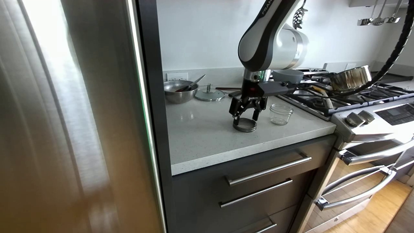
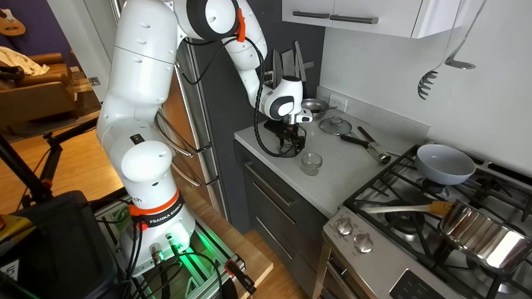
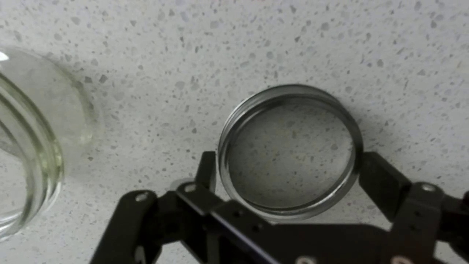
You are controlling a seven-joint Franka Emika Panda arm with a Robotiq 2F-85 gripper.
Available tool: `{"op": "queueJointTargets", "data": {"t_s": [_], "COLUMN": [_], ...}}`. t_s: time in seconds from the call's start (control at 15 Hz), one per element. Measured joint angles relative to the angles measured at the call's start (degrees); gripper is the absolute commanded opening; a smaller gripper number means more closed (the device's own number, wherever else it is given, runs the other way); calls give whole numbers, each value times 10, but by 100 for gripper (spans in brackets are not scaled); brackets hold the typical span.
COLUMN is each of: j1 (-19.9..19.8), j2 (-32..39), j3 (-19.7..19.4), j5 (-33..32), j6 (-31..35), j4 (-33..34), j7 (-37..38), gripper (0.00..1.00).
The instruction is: Pick up the mason jar lid and place it on the clear jar
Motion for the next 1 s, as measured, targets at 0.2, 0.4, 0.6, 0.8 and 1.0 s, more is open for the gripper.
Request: {"op": "queueJointTargets", "data": {"t_s": [0.2, 0.4, 0.6, 0.8, 1.0], "j1": [1, 1, 2, 2, 2], "j2": [1, 1, 2, 3, 4], "j3": [0, 0, 0, 0, -1], "j5": [0, 0, 0, 0, -4], "j6": [-2, -9, -15, -18, -19], "j4": [1, 3, 4, 4, 6], "j7": [0, 0, 0, 0, 0], "gripper": [100, 100, 100, 100, 100]}}
